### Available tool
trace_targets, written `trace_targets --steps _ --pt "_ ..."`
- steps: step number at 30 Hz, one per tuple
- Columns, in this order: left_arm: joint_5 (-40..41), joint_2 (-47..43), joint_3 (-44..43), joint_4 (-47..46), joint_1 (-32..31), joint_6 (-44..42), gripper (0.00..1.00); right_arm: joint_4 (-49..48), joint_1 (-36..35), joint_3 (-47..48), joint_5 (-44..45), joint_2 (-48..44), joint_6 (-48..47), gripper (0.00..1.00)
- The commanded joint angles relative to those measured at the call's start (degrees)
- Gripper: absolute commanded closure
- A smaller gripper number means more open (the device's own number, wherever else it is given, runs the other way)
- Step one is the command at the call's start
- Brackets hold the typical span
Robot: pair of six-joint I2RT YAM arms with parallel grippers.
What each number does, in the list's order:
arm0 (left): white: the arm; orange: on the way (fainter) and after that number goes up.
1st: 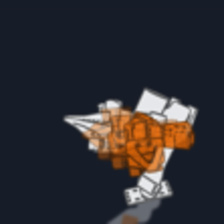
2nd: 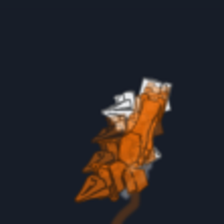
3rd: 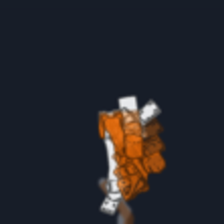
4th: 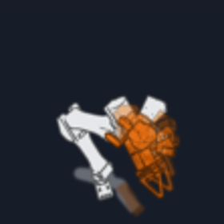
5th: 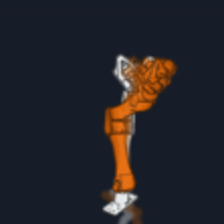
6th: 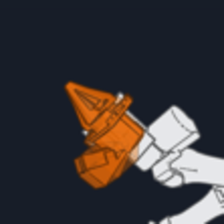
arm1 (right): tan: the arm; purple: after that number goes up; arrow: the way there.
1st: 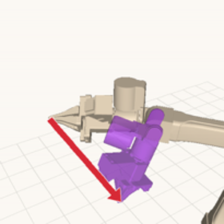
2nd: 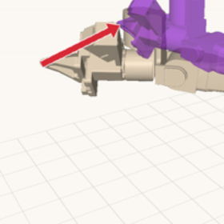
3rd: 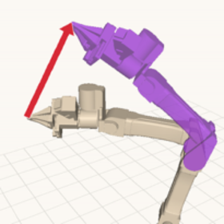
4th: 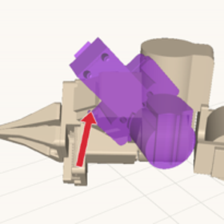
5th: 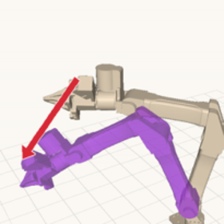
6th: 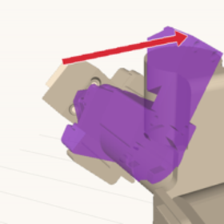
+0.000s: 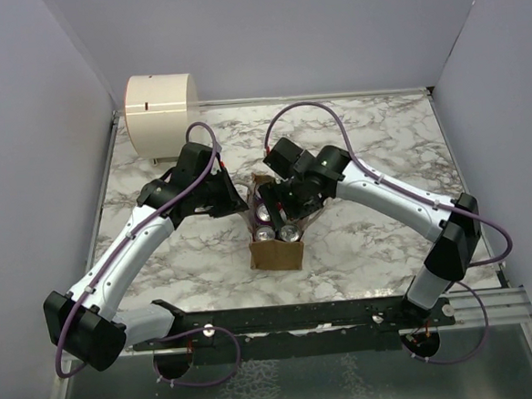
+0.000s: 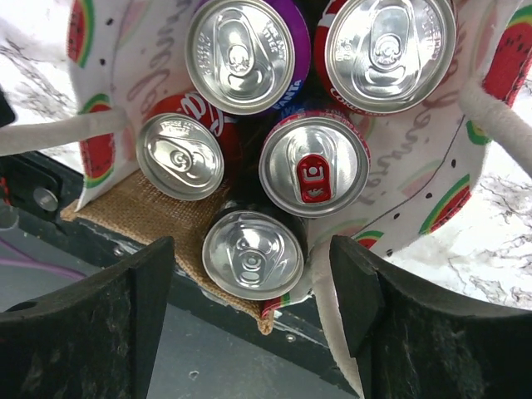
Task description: Take the beverage out of the canvas bag
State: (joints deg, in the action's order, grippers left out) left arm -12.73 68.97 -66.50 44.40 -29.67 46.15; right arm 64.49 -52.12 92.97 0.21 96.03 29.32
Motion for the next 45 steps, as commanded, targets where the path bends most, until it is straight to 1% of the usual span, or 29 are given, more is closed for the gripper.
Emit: trace_targets --steps 1,8,13,14,15,17,18,22,29,35,38,45 --pt "-0.46 -0.31 -0.58 0.24 0.36 -0.43 1.0 0.34 -0.91 -1.5 1.9 0.85 1.06 0.25" --pt "-0.54 -1.08 -0.08 0.5 0.47 -0.45 1.0 0.01 -2.12 -4.11 3.55 1.85 2.51 0.23" --pt "-0.54 -1.55 0.27 0.72 0.58 -0.48 1.0 -0.92 -2.83 -5.29 3.7 2.17 3.63 0.24" --pt "-0.52 -1.63 0.3 0.74 0.58 -0.5 1.0 -1.12 -2.97 -5.55 4.01 2.18 3.9 0.25" --pt "-0.54 -1.72 0.38 0.78 0.58 -0.46 1.0 -1.33 -3.13 -5.97 4.07 2.23 4.1 0.28" --pt "-0.54 -1.96 0.45 0.87 0.58 -0.45 1.0 -1.82 -3.29 -6.79 3.9 2.22 4.16 0.32" --pt "-0.54 -2.06 0.6 0.86 0.59 -0.45 1.0 -1.97 -3.38 -7.17 3.84 2.35 4.23 0.33" --pt "-0.62 -2.59 0.97 0.98 0.66 -0.21 1.0 -2.81 -4.05 -8.37 4.07 2.49 4.75 0.33" --pt "-0.88 -3.23 1.63 1.0 0.67 -0.14 1.0 -3.37 -5.33 -9.86 5.89 3.45 5.39 0.3" --pt "-1.27 -3.23 1.75 1.13 0.67 -0.45 1.0 -3.83 -6.18 -10.44 7.05 4.54 5.65 0.3" --pt "-1.54 -3.05 1.81 1.19 0.67 -0.78 1.0 -3.44 -6.62 -9.63 7.17 4.61 5.78 0.35" --pt "-2.19 -3.22 2.49 0.8 0.73 -0.81 1.0 -1.32 -7.43 -6.17 7.47 3.7 6.29 0.54"
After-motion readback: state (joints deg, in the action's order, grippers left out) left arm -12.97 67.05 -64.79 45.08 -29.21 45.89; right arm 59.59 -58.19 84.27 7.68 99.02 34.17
